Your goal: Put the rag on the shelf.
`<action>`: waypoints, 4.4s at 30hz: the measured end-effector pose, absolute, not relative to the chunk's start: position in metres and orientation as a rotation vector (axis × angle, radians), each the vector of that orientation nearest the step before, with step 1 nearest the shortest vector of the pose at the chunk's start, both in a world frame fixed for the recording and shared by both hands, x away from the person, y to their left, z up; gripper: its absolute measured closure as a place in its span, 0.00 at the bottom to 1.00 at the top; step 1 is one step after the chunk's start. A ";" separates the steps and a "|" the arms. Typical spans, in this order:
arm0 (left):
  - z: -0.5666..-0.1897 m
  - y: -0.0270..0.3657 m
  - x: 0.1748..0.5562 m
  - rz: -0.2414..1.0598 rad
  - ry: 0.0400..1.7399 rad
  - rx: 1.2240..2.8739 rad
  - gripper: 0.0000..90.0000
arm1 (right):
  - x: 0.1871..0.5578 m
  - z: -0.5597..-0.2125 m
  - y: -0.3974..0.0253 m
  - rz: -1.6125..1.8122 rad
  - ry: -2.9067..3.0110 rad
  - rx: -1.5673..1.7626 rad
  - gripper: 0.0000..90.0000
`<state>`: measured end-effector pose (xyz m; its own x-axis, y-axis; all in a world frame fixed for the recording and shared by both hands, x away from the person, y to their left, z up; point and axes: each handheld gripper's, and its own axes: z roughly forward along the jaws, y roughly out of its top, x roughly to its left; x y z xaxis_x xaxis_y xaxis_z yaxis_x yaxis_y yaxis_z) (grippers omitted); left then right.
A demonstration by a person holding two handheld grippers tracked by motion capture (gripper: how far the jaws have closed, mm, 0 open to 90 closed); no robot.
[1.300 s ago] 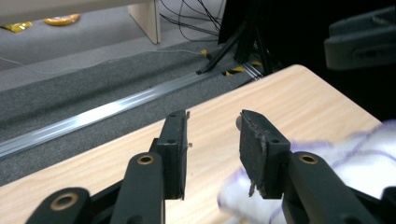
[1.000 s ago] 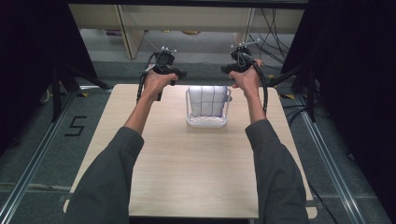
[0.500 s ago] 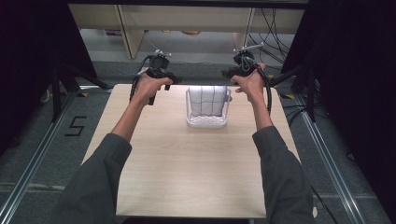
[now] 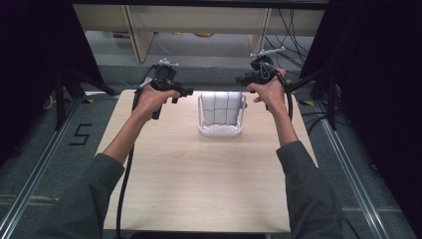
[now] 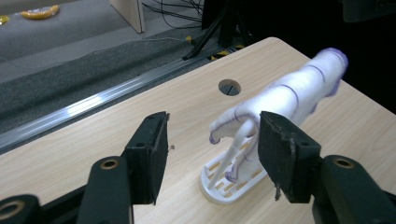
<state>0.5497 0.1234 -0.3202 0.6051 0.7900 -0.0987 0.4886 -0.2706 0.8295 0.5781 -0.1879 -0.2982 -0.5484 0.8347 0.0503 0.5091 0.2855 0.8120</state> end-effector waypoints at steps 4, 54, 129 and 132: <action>-0.324 0.129 0.538 0.410 1.004 1.941 0.46 | 0.572 -0.297 -0.191 1.157 2.175 1.180 0.56; -0.364 0.145 0.453 0.325 0.866 1.922 0.37 | 0.497 -0.318 -0.194 1.279 2.240 1.098 0.42; -0.478 0.159 0.355 0.294 0.831 2.075 0.28 | 0.412 -0.434 -0.187 1.266 2.430 1.079 0.37; -0.480 0.167 0.347 0.278 0.832 2.081 0.28 | 0.405 -0.438 -0.187 1.259 2.427 1.041 0.37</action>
